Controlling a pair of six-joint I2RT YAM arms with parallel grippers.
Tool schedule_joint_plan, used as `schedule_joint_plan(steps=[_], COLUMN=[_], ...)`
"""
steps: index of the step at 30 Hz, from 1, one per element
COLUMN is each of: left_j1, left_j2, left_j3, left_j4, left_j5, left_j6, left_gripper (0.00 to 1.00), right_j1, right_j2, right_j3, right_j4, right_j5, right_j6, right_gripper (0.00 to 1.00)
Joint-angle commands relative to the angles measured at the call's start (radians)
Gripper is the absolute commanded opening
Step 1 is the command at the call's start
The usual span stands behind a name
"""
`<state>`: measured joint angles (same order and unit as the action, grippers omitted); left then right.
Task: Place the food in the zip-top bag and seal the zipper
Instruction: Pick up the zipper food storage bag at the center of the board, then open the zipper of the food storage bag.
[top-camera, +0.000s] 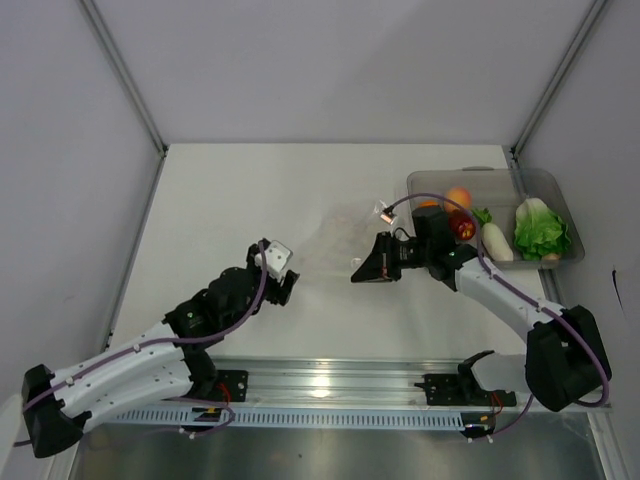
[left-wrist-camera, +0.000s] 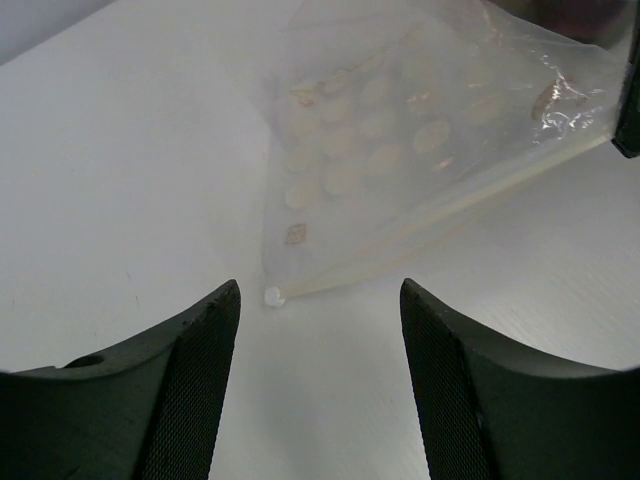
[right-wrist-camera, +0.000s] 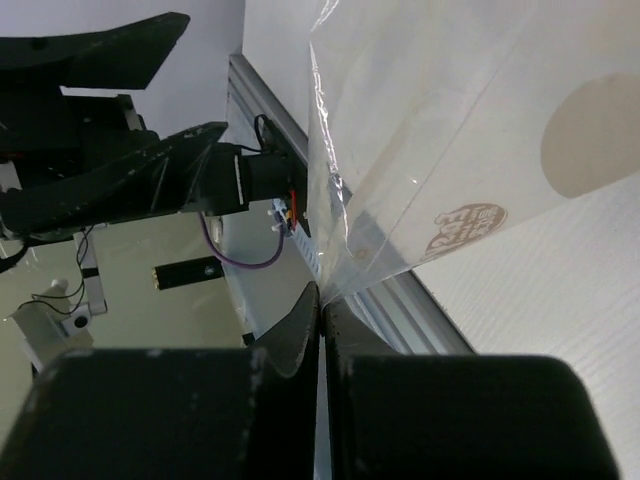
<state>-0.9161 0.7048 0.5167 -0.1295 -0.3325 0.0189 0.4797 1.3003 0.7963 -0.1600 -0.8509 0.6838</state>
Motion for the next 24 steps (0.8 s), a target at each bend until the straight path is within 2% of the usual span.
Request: schedule_joint_plan(steps=[1,3,9,24], left_j1=[-0.064,-0.125,-0.170,-0.237], left_j2=[0.022,0.044,0.128,0.260], left_j3=[-0.024,-0.038,-0.064,-0.116], left_j4=[0.189,0.252,0.358,0.475], left_j5=[-0.005,-0.086,-0.143,-0.166], left_j6=[0.088,0.104,0.133,0.157], left_gripper=[0.67,0.68,0.68,0.67], right_j1=[-0.030,-0.035,-0.036,-0.052], right_j2=[-0.047,-0.055,-0.079,-0.088], right_j3=[-0.008,-0.015,-0.029,-0.032], right_j4=[-0.019,-0.013,0.027,0.065], right_j5=[-0.079,-0.085,-0.111,-0.148], right_j6=[0.011,0.020,0.063,0.100], right_gripper=[0.00,0.00,0.00,0.00])
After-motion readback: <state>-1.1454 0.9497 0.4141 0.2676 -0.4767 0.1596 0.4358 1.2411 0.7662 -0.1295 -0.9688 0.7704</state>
